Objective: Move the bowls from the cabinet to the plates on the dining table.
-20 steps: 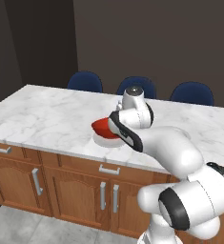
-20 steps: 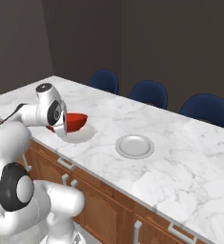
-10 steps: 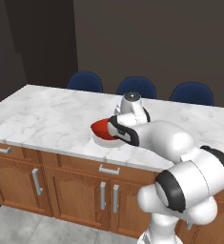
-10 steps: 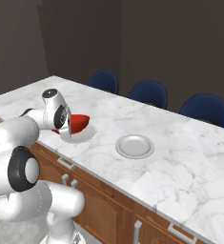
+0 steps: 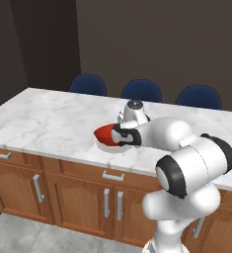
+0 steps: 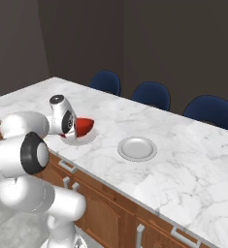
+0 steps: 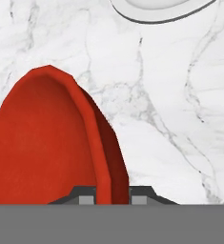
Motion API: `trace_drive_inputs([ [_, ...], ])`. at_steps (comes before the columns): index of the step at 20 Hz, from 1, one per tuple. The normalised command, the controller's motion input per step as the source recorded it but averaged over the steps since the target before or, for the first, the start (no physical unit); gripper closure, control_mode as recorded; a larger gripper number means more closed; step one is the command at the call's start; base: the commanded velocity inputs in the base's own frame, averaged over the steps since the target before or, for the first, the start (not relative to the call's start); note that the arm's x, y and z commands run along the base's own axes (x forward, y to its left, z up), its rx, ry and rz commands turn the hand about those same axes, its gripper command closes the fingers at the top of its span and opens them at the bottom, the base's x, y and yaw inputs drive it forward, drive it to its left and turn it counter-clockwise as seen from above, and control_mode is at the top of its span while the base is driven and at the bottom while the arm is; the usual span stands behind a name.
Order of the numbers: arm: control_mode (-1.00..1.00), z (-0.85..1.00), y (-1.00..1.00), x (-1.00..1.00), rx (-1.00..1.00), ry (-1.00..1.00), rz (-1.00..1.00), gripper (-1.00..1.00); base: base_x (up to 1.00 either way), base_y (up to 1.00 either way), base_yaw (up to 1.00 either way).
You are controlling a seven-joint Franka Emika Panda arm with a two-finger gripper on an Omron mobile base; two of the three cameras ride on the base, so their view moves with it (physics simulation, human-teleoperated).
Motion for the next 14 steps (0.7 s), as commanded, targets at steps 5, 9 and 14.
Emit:
trace_drive_inputs([
  [5,-1.0,-0.23,-0.01,0.29,0.0,0.0,0.0,1.0,0.0,0.0,0.0],
  [9,-1.0,-0.19,0.0,0.32,0.0,0.0,0.0,1.0,0.0,0.0,0.0],
  [14,-1.0,-0.18,0.0,0.33,0.0,0.0,0.0,1.0,0.0,0.0,0.0],
])
